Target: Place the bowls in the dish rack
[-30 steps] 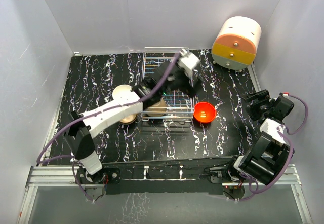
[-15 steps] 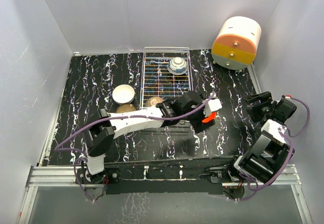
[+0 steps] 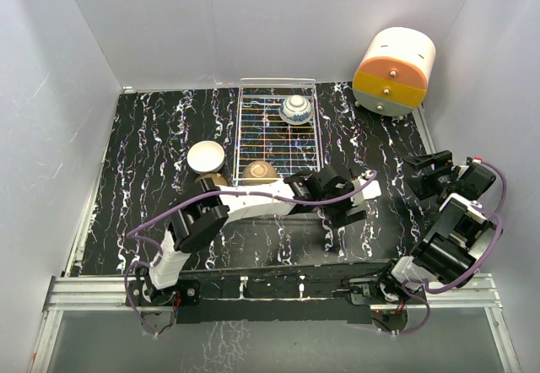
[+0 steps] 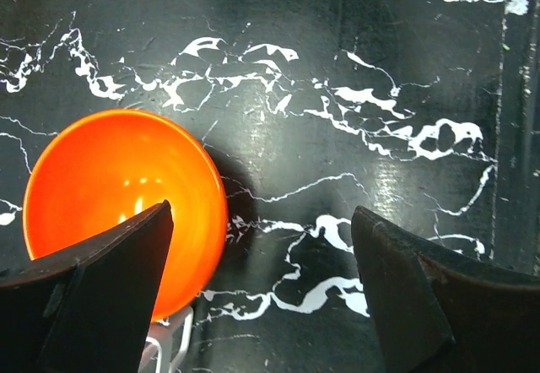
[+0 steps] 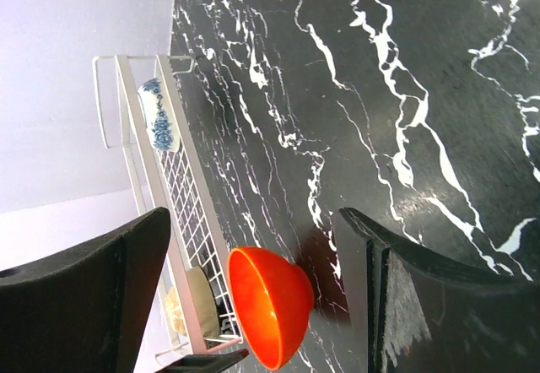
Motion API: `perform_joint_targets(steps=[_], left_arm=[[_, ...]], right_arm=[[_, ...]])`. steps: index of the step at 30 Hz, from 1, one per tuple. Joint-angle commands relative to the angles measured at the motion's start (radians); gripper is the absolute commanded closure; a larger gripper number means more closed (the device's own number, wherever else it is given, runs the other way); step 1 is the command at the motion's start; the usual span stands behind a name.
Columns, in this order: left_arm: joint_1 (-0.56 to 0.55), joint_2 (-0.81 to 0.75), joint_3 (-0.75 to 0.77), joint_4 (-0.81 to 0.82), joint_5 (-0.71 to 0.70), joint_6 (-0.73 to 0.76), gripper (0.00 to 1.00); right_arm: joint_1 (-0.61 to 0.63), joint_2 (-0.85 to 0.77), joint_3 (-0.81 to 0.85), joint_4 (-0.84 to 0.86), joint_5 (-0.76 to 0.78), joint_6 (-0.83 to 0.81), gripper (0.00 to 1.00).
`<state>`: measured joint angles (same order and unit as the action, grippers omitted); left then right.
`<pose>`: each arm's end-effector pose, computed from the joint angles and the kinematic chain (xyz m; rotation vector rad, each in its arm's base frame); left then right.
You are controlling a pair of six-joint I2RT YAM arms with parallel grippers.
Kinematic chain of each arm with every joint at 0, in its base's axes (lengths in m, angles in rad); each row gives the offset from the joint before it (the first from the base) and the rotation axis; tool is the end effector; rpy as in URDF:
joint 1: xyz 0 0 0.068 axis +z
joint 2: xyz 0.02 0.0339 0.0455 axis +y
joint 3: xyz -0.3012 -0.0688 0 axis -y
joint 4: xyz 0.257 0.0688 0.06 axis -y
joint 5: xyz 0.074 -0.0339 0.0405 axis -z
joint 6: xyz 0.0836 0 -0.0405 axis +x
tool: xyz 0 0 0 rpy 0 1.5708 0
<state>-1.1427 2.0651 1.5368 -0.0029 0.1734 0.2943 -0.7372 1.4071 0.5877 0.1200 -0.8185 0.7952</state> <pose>0.2152 -0.5063 0.2217 1.5077 1.5605 -0.6822 0.2561 -0.1501 0.1794 1.1655 1.8306 0.9510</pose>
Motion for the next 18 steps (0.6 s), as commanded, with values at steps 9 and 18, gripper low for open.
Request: perform_joint_targets(steps=[9,18], left_arm=[[0.004,0.098,0.106,0.076,-0.066,0.047,0.16],[0.017,0.177,0.16,0.078,-0.058,0.029,0.25]], right_arm=[[-0.008,-0.025,0.049,0.183,-0.079,0.061,0.19],[-0.007,-0.014,0.031,0.395,-0.146,0.2,0.19]])
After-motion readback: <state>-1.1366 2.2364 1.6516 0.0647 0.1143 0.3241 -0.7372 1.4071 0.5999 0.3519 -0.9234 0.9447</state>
